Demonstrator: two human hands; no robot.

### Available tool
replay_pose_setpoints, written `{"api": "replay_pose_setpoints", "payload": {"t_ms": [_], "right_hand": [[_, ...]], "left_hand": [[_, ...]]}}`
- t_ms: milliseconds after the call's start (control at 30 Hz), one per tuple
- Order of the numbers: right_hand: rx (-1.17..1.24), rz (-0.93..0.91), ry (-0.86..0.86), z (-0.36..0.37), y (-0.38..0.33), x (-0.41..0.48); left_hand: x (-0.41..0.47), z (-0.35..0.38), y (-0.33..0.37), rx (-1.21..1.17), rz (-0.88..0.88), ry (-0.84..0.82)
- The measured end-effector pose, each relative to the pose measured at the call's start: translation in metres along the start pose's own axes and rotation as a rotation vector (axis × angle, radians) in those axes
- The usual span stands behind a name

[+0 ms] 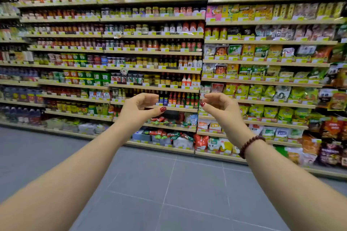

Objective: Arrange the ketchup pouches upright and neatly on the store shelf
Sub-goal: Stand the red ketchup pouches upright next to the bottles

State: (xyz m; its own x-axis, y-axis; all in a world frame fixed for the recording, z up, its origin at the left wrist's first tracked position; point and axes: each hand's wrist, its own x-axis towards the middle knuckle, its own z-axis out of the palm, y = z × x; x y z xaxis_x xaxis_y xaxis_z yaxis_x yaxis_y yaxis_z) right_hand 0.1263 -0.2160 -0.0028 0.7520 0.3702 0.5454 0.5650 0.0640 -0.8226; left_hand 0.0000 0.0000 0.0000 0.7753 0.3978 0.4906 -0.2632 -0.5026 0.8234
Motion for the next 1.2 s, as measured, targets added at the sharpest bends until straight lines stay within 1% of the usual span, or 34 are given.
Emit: {"api": "replay_pose_setpoints", "payload": {"t_ms": [33,167,467,600,733,867,1000,1200], "right_hand": [[0.003,0.007,0.004,0.009,0.01,0.01],[0.019,0.047,0.002,0.046,0.053,0.057],[-0.008,0.132,0.047,0.107,0.144,0.182],[-0.011,0.156,0.054,0.119,0.189,0.236],[-0.013,0.135,0.042,0.126,0.242,0.298],[0.006,0.148,0.037,0.126,0.296,0.371],[-0.02,0.177,0.028,0.126,0.351,0.441],[-0.017,0.219,0.013,0.141,0.416,0.523]], "left_hand": [[0.011,-0.002,-0.01,-0.009,0.01,0.001],[0.067,-0.01,-0.063,-0.08,-0.049,0.013],[0.214,-0.015,-0.164,-0.061,-0.072,-0.039],[0.268,-0.002,-0.208,-0.068,-0.091,-0.04],[0.33,0.016,-0.253,-0.082,-0.106,-0.034],[0.407,0.038,-0.288,-0.071,-0.098,-0.04],[0.484,0.063,-0.318,-0.069,-0.104,-0.01],[0.567,0.097,-0.379,-0.032,-0.117,-0.093]]}}
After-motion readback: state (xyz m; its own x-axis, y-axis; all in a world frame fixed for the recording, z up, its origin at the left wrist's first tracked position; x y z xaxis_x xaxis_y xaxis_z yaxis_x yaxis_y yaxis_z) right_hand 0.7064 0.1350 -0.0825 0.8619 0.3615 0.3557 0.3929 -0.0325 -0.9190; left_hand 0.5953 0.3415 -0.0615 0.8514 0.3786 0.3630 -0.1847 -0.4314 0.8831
